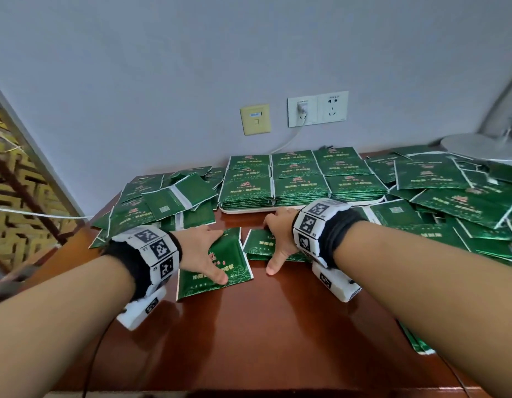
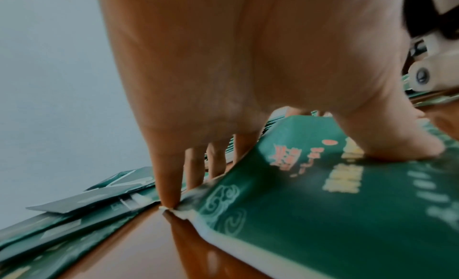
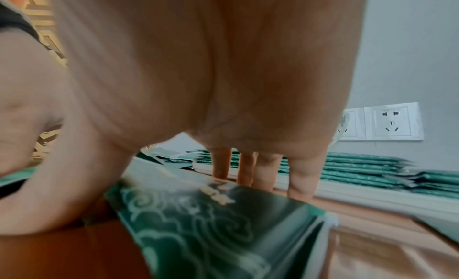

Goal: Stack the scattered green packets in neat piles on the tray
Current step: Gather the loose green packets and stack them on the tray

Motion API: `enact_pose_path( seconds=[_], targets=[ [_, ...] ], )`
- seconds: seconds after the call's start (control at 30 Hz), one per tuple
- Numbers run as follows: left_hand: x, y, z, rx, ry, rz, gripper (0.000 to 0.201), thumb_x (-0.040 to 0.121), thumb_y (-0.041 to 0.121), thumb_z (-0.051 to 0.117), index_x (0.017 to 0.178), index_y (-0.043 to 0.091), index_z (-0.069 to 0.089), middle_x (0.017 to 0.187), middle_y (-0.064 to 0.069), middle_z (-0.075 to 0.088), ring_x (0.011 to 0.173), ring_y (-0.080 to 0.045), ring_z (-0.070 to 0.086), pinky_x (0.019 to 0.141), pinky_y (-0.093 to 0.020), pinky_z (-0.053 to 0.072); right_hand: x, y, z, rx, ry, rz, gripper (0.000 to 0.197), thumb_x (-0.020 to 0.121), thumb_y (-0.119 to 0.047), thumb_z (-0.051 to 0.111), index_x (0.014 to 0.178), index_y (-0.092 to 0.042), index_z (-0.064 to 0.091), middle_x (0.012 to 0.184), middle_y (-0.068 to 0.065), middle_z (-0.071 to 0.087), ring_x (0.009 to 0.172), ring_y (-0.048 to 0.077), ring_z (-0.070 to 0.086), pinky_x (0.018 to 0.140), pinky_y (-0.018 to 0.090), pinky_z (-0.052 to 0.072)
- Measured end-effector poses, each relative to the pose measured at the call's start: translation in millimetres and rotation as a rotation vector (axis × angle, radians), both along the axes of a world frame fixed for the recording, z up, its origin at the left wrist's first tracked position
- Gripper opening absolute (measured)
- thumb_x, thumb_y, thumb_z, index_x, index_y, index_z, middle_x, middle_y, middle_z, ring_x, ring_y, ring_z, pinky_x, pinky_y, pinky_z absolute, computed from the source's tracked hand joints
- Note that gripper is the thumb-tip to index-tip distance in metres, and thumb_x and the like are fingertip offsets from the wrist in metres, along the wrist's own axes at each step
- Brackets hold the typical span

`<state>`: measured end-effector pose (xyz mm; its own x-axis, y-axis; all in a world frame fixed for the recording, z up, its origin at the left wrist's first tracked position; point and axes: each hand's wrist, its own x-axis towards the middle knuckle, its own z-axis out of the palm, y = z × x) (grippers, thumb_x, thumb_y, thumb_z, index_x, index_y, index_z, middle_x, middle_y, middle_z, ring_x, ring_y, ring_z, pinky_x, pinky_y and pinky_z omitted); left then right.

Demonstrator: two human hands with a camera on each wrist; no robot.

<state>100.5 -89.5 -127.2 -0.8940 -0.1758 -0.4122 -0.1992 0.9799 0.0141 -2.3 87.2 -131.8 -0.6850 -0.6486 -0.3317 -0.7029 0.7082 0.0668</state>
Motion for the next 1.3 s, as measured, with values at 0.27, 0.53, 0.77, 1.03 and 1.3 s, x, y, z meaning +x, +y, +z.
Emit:
enact_pose_path(
  seconds=[0.27, 0.53, 0.77, 1.03, 1.3],
  targets=[
    [6, 2, -1, 0.063, 0.108, -0.022, 0.108, 0.06, 0.062, 0.079, 0.147, 0.02, 0.03, 0.139, 0.003, 0.051, 0.119, -0.014, 0.053, 0.104, -0.033, 0.043, 10, -2, 12, 0.059, 0.003, -0.033, 0.101, 0.053, -0.069, 0.077, 0.128, -0.008, 0.05, 0.117, 0.007, 0.06, 0.103, 0.031, 0.06, 0.088, 0.046, 0.051],
    [9, 12, 1, -0.096, 0.178, -0.076, 0.094, 0.067, 0.058, 0.077, 0.142, 0.019, 0.036, 0.135, 0.002, 0.054, 0.117, -0.017, 0.054, 0.098, -0.034, 0.046, 20, -3, 19, 0.083, 0.032, -0.017, 0.096, 0.058, -0.066, 0.077, 0.128, -0.007, 0.047, 0.116, 0.007, 0.055, 0.105, 0.031, 0.058, 0.089, 0.046, 0.05],
    [9, 2, 25, -0.065, 0.313, -0.07, 0.058, 0.078, 0.037, 0.076, 0.128, 0.025, 0.049, 0.123, 0.004, 0.06, 0.105, -0.013, 0.057, 0.09, -0.029, 0.047, 29, 6, 23, 0.019, 0.0, -0.001, 0.103, 0.068, -0.058, 0.075, 0.142, 0.001, 0.033, 0.12, 0.011, 0.06, 0.1, 0.03, 0.063, 0.08, 0.039, 0.053],
    [8, 8, 41, -0.03, 0.383, -0.013, 0.05, 0.095, 0.007, 0.042, 0.142, 0.022, 0.035, 0.123, -0.008, 0.059, 0.093, -0.016, 0.058, 0.079, -0.026, 0.047, 30, 11, 17, -0.118, 0.018, -0.022, 0.104, 0.055, -0.054, 0.085, 0.131, -0.009, 0.029, 0.118, 0.013, 0.054, 0.102, 0.035, 0.058, 0.083, 0.049, 0.052],
    [11, 20, 40, 0.087, 0.268, 0.021, 0.099, 0.071, 0.065, 0.067, 0.147, 0.023, 0.02, 0.132, 0.001, 0.049, 0.11, -0.013, 0.052, 0.093, -0.025, 0.043, 25, 17, 13, -0.19, 0.017, -0.043, 0.094, 0.053, -0.039, 0.089, 0.123, -0.016, 0.031, 0.113, 0.012, 0.048, 0.097, 0.034, 0.058, 0.081, 0.05, 0.052]
  ],
)
